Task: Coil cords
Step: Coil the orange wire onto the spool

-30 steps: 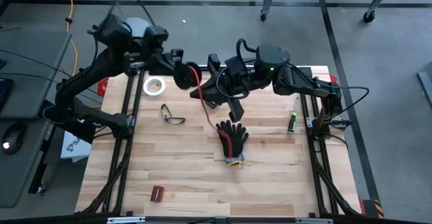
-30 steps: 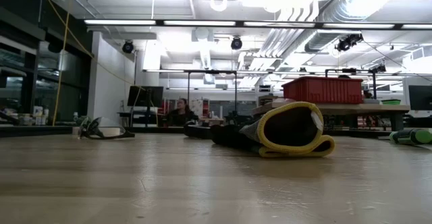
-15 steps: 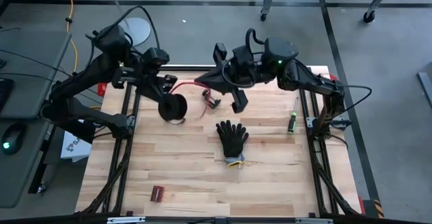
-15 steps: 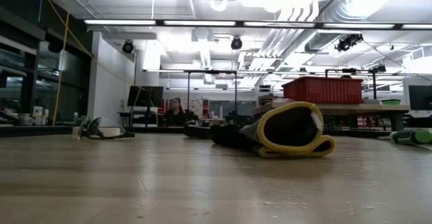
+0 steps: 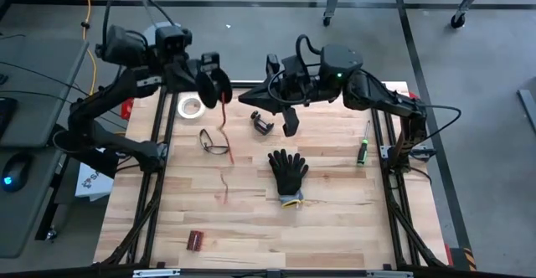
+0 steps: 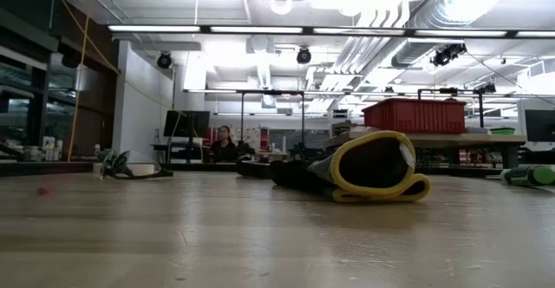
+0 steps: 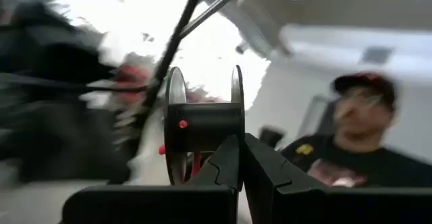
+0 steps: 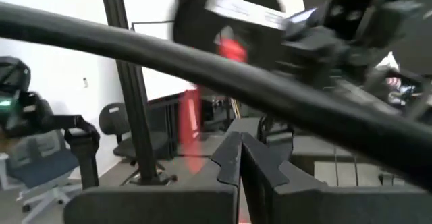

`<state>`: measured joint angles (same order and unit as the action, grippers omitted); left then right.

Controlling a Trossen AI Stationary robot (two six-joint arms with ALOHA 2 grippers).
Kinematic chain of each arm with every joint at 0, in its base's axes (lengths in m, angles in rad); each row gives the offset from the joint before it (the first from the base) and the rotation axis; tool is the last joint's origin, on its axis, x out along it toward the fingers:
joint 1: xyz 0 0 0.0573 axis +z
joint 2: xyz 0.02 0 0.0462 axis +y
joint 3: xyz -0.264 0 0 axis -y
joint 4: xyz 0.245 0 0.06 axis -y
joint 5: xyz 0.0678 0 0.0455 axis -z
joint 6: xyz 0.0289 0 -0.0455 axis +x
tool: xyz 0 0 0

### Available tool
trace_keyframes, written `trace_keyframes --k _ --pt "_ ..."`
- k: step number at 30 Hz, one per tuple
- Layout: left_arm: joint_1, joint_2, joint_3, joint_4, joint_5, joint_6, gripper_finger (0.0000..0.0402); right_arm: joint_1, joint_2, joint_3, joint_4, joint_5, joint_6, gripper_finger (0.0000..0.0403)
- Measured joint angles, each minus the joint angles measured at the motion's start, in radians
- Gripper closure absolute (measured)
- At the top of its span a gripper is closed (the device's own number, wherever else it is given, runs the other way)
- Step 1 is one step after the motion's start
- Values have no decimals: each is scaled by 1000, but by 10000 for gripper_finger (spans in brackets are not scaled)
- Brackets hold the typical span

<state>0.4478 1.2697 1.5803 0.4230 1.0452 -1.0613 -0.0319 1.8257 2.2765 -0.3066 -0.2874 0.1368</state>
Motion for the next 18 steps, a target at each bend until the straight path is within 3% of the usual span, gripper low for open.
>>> trace_keyframes --k 4,8,13,15,18 --pt "117 -26 0 -282 45 207 399 0 -8 0 -48 0 82 394" --pt "192 -83 0 -652 5 553 400 2 -16 0 -163 13 76 348" --pt "203 -161 0 -1134 -242 972 400 20 -26 0 -282 199 -40 263" --pt "182 -190 0 -1248 -337 1069 400 22 -31 0 -298 277 -73 234" --pt "136 -206 0 -1327 -414 1167 400 14 -30 0 -318 305 -136 210"
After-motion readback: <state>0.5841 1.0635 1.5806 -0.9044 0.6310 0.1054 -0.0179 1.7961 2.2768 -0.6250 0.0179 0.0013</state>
